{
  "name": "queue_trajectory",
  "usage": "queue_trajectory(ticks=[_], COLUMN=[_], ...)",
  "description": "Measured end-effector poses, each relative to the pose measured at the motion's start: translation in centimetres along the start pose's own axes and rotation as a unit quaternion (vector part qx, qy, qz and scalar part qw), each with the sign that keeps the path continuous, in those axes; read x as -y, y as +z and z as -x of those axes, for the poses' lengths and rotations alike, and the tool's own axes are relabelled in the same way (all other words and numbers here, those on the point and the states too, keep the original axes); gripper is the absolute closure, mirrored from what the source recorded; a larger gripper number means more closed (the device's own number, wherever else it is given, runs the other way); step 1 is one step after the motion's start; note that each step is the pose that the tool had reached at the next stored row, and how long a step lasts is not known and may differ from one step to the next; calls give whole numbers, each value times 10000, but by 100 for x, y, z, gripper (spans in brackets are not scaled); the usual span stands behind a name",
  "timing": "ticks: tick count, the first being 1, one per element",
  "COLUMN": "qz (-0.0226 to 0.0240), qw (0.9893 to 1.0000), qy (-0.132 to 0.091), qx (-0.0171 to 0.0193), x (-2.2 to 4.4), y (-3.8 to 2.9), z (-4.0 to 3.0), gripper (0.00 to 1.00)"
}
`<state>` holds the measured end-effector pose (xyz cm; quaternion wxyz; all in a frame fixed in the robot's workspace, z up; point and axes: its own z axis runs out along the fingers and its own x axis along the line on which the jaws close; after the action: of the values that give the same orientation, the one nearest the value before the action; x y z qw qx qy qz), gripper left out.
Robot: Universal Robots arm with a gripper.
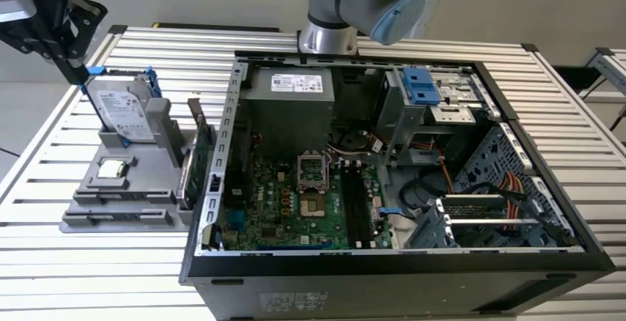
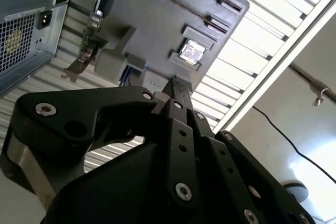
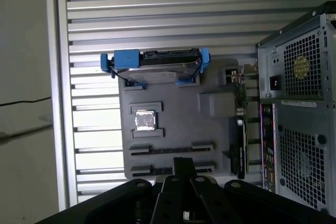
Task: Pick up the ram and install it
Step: 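Reach for the ram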
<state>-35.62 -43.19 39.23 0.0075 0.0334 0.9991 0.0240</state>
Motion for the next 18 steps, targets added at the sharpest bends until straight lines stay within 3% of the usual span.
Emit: queue_trajectory(ticks=[7, 18], qz=[0, 0], qw=[10000, 10000], qy=[-1, 0], qx=[0, 0], x=[25, 129], y=[2, 11], z=[2, 11], gripper=[100, 100])
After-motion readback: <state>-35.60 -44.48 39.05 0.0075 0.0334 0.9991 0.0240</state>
